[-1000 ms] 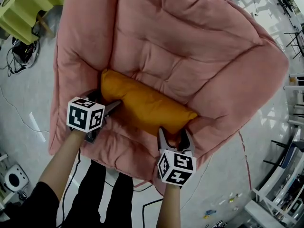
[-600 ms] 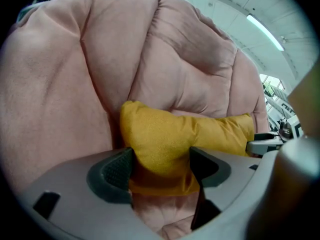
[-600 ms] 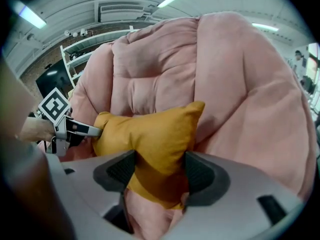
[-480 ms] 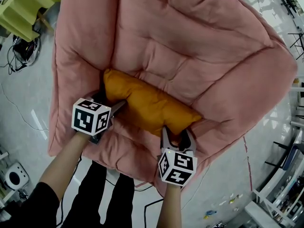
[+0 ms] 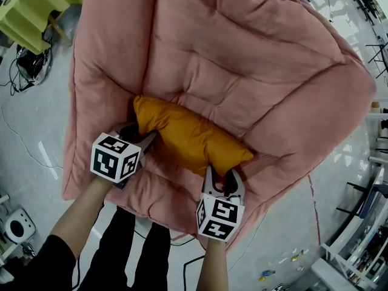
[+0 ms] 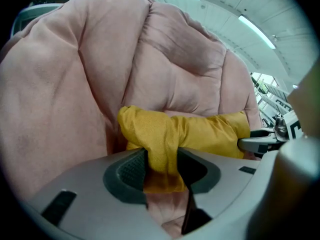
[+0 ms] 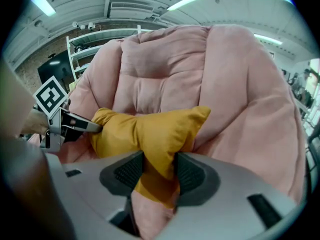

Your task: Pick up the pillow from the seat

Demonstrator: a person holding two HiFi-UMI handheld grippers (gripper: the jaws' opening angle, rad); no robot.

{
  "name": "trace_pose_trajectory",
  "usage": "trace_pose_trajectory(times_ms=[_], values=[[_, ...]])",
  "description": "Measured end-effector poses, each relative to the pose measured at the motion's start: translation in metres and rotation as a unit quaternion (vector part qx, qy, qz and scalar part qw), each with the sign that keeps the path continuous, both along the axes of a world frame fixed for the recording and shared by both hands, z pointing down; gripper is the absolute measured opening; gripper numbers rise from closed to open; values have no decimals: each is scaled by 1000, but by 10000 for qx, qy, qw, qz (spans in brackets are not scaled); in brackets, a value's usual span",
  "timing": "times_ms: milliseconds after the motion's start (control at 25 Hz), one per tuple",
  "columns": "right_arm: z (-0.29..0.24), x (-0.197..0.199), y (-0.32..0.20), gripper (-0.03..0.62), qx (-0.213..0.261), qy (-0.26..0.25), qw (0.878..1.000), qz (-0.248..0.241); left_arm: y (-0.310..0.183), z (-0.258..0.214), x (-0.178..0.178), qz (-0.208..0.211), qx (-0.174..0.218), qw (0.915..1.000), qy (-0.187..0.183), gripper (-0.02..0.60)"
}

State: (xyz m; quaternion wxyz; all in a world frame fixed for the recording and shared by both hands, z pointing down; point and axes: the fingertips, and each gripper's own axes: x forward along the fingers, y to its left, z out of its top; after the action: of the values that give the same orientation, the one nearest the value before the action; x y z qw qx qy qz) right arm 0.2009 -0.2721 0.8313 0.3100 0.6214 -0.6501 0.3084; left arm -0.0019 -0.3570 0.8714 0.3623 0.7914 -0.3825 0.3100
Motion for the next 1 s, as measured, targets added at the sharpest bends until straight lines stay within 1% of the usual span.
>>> trace_pose_trajectory(times_ms=[360, 520, 760, 1000], values=[[-18, -8, 9, 216, 189, 74, 9998, -77, 9, -19, -10, -124, 280, 9995, -3, 183], [-32, -12, 11, 216, 342, 94, 9993, -83, 9, -38, -15, -131, 490, 9987, -26, 183], [-57, -15, 23, 216, 486, 140, 9987, -57, 20, -65, -18, -124, 662, 9977, -25, 183], [-92, -12, 37, 216, 661, 158, 9977, 48, 29, -105, -14, -60, 912, 9958, 4, 183]])
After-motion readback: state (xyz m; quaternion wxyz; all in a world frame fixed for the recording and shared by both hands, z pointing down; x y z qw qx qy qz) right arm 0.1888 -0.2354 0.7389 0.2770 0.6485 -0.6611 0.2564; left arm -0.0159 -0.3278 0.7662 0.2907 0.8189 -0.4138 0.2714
